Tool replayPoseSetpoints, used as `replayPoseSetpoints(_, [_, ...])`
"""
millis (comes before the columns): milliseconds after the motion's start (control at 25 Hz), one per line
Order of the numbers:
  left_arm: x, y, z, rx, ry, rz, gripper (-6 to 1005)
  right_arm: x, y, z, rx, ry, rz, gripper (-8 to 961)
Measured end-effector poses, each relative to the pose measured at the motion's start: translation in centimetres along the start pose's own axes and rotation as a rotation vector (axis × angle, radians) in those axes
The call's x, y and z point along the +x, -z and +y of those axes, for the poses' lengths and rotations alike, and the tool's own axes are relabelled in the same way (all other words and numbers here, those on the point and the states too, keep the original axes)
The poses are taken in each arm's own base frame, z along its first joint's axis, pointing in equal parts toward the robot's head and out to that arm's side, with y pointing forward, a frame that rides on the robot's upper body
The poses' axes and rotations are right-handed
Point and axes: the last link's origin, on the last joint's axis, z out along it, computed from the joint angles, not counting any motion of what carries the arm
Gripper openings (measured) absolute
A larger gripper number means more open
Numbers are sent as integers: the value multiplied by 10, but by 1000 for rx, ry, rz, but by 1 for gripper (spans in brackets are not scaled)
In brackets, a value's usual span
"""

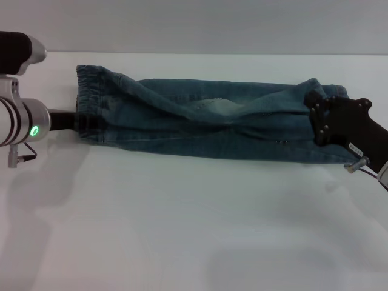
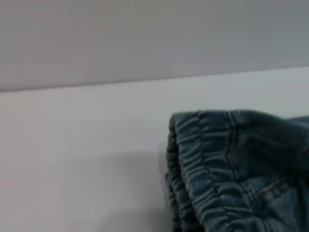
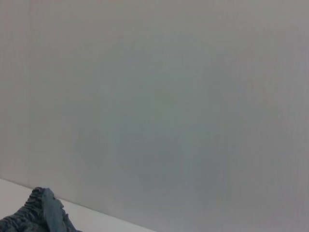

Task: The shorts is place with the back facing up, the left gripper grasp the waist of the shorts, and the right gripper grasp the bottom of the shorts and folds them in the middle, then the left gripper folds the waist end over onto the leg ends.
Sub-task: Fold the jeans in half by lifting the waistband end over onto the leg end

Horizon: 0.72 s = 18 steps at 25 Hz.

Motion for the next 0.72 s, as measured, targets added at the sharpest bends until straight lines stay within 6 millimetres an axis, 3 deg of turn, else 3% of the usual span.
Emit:
replayPoseSetpoints(400, [-2, 5, 1, 0, -7, 11, 367, -1, 1, 1, -5, -10, -13, -2])
replayPoseSetpoints(720, [2, 9, 6, -23, -15, -30, 195, -1, 2, 0, -4, -13, -12, -2])
